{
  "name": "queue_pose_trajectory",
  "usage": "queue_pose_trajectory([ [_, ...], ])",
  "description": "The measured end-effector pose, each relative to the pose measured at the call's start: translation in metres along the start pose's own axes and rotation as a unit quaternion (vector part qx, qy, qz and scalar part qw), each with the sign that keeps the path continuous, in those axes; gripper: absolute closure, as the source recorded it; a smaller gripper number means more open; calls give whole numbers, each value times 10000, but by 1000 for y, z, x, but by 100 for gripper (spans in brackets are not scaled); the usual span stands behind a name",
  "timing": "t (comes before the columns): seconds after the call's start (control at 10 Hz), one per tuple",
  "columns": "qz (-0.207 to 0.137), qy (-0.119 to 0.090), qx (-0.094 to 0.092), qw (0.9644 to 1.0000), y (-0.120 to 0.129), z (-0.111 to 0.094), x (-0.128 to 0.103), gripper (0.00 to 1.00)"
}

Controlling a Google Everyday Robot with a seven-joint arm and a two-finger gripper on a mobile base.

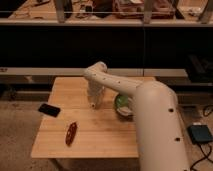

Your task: Stand the bottle upright

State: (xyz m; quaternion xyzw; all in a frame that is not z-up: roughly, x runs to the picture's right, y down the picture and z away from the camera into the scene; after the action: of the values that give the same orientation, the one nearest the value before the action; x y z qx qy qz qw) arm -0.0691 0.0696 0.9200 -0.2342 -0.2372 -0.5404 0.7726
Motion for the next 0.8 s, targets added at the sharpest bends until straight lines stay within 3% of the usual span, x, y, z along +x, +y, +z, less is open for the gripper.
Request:
queue_pose_trajectory([
  [0.8,-376,-233,166,9989,-1,-31,-30,65],
])
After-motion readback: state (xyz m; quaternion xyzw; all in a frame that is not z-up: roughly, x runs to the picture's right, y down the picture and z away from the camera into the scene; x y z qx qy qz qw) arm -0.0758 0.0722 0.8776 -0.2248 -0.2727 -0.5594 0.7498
